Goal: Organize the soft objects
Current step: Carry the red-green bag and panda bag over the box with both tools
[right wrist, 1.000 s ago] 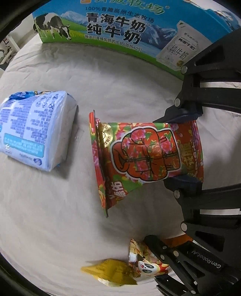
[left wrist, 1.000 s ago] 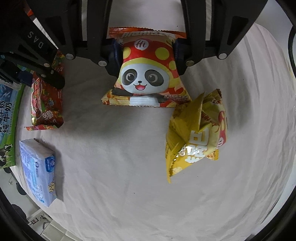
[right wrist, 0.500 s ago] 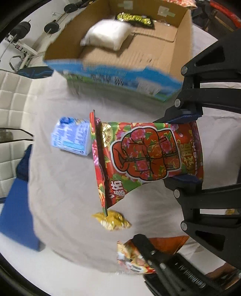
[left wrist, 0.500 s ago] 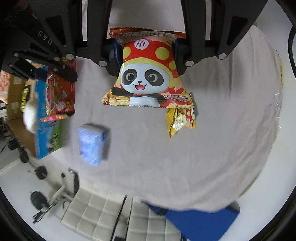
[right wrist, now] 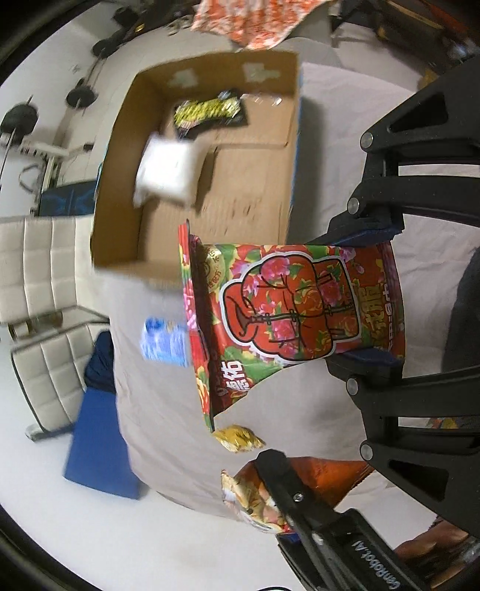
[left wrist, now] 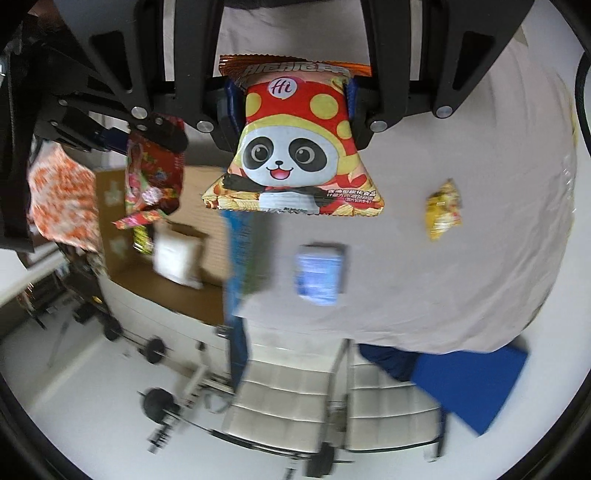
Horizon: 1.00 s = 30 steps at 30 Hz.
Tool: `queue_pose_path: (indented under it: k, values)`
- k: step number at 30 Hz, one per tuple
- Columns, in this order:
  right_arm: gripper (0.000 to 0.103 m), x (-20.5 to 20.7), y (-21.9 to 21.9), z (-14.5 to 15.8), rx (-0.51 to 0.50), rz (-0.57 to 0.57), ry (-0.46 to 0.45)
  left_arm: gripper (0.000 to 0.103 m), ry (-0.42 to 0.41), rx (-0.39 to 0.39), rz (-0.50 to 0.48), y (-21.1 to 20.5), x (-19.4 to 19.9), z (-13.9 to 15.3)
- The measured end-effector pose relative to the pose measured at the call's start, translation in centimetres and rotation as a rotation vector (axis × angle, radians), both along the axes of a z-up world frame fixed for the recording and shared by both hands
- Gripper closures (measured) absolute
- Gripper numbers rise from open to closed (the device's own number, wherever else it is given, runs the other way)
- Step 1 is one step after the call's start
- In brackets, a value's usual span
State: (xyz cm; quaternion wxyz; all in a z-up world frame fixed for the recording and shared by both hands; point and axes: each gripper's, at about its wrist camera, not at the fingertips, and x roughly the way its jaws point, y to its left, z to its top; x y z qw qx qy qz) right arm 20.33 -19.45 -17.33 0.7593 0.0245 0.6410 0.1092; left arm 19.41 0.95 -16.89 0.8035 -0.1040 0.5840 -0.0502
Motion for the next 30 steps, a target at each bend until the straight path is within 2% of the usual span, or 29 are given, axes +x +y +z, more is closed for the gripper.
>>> queue_pose_path:
  k: [6,10,15,23,30]
  values:
    - [0.056,0.5,-8.0,0.2,0.013,-0.125,0.001,0.065,0.007,-0.029,-0.131,-7.5,1.3,0.1]
    - [0.056,1.9,-13.1,0.0,-0.012,-0.188,-0.003,0.065,0.023,-0.033,-0.176,-11.1,3.5,-0.6]
    - [0.056,5.2,-17.6,-1.9,-0.039,-0.233,0.022,0.065,0.066,-0.025,-0.185,-14.2,7.6,-2.3]
    - [0.056,10.3,-20.7,-7.8,-0.055,-0.260,0.122,0.065,0.180,0.019,-0.171,-16.9,14.9,-7.9]
    - [0.056,12.9,-20.1,-13.7,-0.088,-0.234,0.223,0.065,0.267,0.101,-0.169,-18.0,18.9,-13.2]
